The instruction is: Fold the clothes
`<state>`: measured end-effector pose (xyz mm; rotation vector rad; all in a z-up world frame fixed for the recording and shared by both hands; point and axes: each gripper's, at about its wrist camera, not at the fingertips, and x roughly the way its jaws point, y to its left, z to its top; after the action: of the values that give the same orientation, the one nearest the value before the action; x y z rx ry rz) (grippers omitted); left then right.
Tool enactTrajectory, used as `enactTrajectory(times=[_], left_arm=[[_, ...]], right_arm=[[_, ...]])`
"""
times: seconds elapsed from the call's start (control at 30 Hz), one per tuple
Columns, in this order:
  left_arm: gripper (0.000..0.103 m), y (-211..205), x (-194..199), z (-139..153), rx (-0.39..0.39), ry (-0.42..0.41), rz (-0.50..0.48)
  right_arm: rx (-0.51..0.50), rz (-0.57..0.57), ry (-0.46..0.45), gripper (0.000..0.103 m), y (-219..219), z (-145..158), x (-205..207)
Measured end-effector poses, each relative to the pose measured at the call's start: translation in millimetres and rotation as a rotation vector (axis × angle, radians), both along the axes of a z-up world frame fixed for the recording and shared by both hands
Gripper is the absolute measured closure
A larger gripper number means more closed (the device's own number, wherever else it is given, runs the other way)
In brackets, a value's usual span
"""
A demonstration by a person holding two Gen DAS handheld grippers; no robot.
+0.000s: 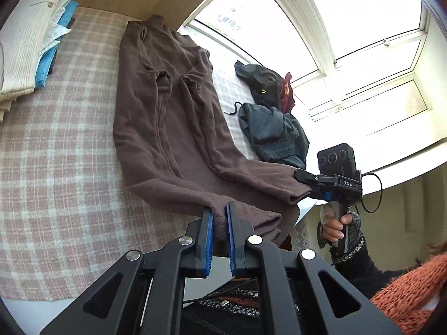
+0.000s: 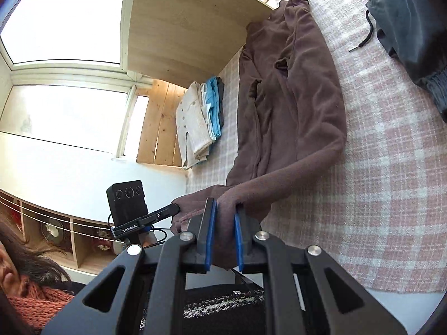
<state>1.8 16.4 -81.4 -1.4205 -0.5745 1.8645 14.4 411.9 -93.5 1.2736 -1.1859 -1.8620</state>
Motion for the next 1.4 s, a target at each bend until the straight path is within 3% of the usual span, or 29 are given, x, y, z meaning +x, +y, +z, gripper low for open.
enactTrajectory(times=[0.17, 0.3, 0.63, 0.77, 0.83, 0.97, 1.07, 1.2, 1.27, 1.4], left_arm=[[0.095, -4.6, -42.3, 12.2, 0.038, 0.046, 0.016], [0.095, -2.0, -87.0, 1.7, 0.023, 0.063, 0.024], [0.095, 23.3, -188.0, -88.4, -0.148, -0.08, 0.014], [0.094, 15.6, -208.1, -111.5, -0.118, -0.199, 0.037], [0.093, 9.7, -210.1, -106.3, -0.092, -0.201, 0.041], [0.078, -9.5, -203.9, -76.6, -0.107, -0.1, 0.069], [0.078, -26.9, -193.3, -60.2, -0.126, -0.05, 0.088], [0.075, -39.2, -161.4, -50.5, -0.152, 0.017, 0.052], [0.074, -39.7, -136.8, -54.9, -0.164, 0.05, 0.018], [0.073, -31.3, -108.1, -81.4, -0.173, 0.025, -0.018]], right_arm=[[-0.052, -0.068, 0.002, 0.091, 9.5, 3.0, -40.9], [-0.066, -0.101, -0.032, 0.091, 13.6, -12.9, -86.1], [0.071, -0.099, -0.256, 0.089, 20.9, -90.6, -180.1], [0.028, -0.079, -0.365, 0.089, 26.6, -111.7, -197.6], [-0.006, -0.065, -0.4, 0.085, 29.6, -115.2, -202.6], [0.003, -0.052, -0.307, 0.06, 38.0, -89.2, -201.1], [-0.019, -0.11, -0.276, 0.056, 54.3, -76.9, -196.5], [0.205, -0.037, -0.136, 0.056, 43.1, -49.9, -175.6], [0.309, 0.026, -0.098, 0.055, 32.9, -48.4, -155.5], [0.475, 0.092, -0.07, 0.055, 12.0, -63.8, -122.0]])
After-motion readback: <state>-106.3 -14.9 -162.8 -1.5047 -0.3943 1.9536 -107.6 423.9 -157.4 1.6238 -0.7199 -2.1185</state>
